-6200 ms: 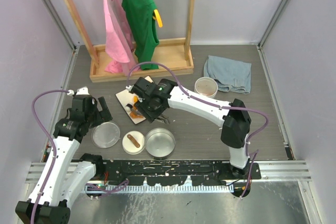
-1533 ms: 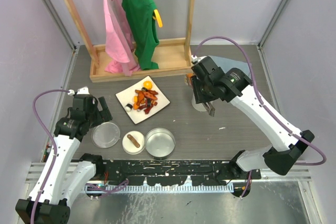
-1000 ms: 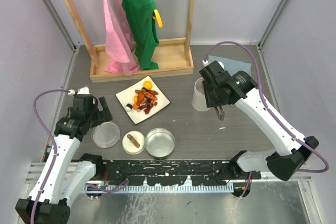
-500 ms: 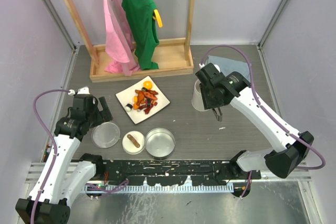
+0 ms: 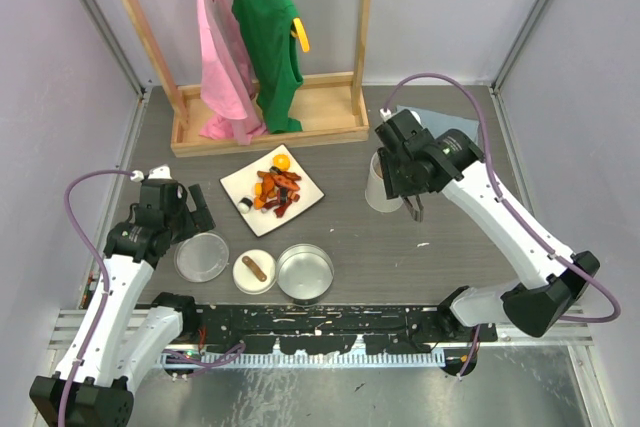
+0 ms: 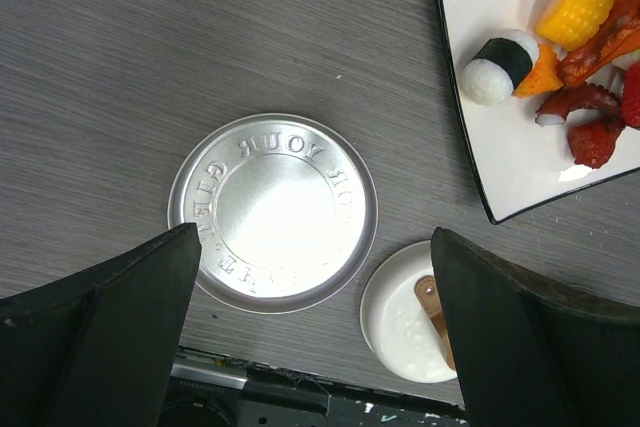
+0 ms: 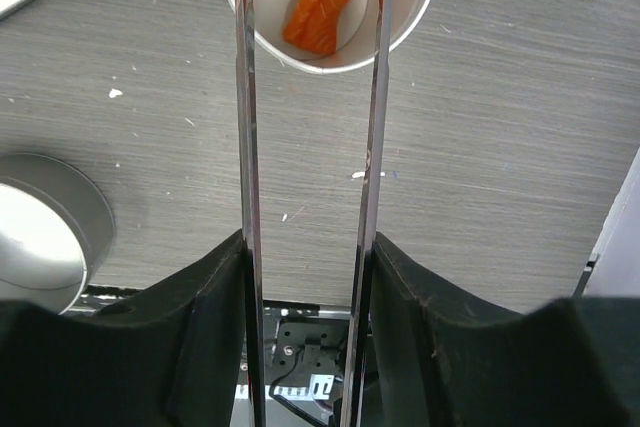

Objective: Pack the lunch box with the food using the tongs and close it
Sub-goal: Place the fake food in the packing box, then pick up the fake food from the plate.

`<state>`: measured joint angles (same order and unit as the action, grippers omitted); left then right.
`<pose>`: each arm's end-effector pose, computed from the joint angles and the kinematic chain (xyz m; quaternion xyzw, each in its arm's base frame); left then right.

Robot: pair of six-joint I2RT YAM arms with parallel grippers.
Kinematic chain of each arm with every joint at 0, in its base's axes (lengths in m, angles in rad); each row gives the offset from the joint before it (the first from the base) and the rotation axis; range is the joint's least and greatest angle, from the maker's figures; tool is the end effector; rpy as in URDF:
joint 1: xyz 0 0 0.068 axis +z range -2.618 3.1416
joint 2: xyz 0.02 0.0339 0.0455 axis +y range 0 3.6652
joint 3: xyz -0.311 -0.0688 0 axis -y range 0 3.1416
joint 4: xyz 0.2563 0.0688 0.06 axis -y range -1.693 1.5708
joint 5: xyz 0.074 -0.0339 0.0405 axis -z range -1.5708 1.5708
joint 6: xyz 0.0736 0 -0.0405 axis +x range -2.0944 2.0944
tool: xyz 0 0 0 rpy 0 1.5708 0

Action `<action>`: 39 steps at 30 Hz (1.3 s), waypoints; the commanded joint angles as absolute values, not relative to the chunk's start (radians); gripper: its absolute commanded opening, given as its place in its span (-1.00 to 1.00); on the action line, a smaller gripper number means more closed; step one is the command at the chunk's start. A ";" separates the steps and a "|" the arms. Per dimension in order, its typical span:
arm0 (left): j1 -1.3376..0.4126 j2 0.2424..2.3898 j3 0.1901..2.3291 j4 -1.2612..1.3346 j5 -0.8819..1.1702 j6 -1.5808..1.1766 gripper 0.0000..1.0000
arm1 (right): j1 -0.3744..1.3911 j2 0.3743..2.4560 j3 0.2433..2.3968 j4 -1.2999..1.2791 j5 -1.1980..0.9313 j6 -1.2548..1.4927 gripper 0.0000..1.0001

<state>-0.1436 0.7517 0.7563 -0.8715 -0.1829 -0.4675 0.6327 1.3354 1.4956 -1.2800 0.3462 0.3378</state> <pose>0.1440 -0.0073 0.2755 -0.1818 0.9175 -0.0215 0.3532 0.2191 0.1297 0.3871 -0.1030 0.9554 -0.0458 0.2731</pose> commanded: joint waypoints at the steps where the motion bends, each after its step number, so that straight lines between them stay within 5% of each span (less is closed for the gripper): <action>1: -0.140 0.752 0.762 -0.836 -0.185 -0.476 0.99 | 0.629 1.286 1.588 -1.247 0.305 0.329 0.05; 13: -0.138 0.755 0.762 -0.834 -0.184 -0.476 0.99 | 0.645 1.287 1.600 -1.083 0.001 0.385 0.03; 23: -0.139 0.751 0.762 -0.836 -0.183 -0.476 0.99 | 0.827 1.529 1.668 -1.050 0.134 0.412 0.04; 39: -0.139 0.735 0.761 -0.833 -0.185 -0.475 1.00 | 0.853 1.827 1.758 -0.848 0.127 0.491 0.09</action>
